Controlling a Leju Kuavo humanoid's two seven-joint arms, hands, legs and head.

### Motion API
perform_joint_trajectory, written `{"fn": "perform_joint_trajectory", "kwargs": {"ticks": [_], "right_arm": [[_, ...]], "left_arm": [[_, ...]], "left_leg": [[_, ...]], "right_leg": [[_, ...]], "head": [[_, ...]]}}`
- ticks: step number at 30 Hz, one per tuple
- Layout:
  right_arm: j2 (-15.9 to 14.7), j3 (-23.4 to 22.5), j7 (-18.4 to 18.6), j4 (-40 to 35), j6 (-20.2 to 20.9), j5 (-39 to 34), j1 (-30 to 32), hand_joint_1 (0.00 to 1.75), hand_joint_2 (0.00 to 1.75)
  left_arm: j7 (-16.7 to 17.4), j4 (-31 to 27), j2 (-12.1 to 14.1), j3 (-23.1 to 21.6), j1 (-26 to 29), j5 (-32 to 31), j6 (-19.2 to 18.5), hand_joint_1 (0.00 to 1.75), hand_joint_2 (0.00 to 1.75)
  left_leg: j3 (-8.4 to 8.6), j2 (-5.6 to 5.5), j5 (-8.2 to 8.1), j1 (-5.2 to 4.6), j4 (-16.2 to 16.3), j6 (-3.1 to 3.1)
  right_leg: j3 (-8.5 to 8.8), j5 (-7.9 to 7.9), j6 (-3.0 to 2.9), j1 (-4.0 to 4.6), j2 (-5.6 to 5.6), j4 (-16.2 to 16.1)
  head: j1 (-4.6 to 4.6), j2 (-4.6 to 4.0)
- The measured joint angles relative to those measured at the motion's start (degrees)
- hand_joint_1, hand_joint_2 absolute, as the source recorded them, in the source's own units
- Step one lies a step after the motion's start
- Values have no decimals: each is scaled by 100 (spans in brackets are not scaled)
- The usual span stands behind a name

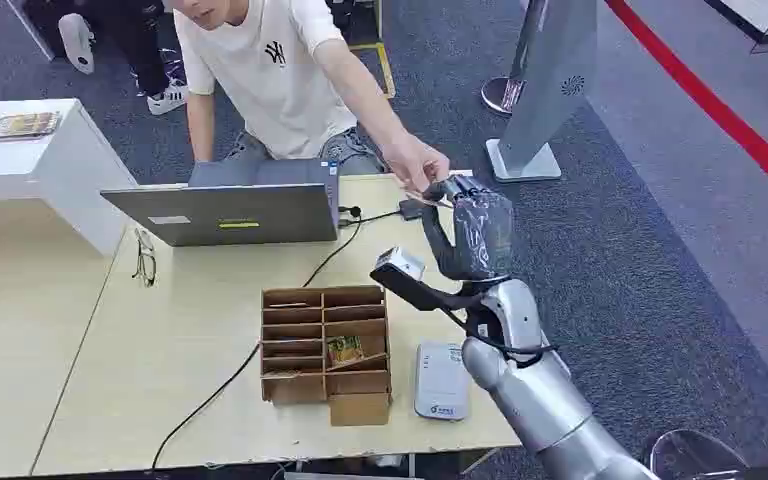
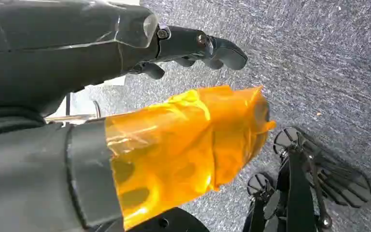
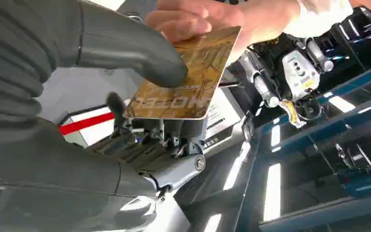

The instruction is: Pass the card to the sensor for recognition and then transmit it.

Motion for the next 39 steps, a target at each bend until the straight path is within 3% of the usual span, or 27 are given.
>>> {"fn": "perform_joint_trajectory", "kwargs": {"ticks": [29,31,33,39], "right_arm": [[50,-109,-70,-2,109,31,75,175,175],[70,-138,-138,-46,92,-239,112,175,175],[225,-278,-547,-291,-22,-1251,438,175,175],[358,-409,-854,-566,-142,-1943,771,175,175]], "left_arm": [[9,-109,-68,-2,-2,-15,-50,0,0],[9,-116,-81,0,-1,0,-50,0,0],[-4,-170,-164,2,0,92,-42,0,0],[-55,-223,-245,13,-1,157,-46,0,0]], "left_leg": [[1,1,0,0,0,0],[1,0,0,0,0,0],[0,0,0,0,0,0],[0,0,0,0,0,0]], "right_leg": [[0,0,0,0,1,0],[0,0,0,0,0,0],[-1,0,0,0,0,0],[-2,0,0,0,0,0]], "head": [[2,0],[2,0],[2,0],[2,0]]}}
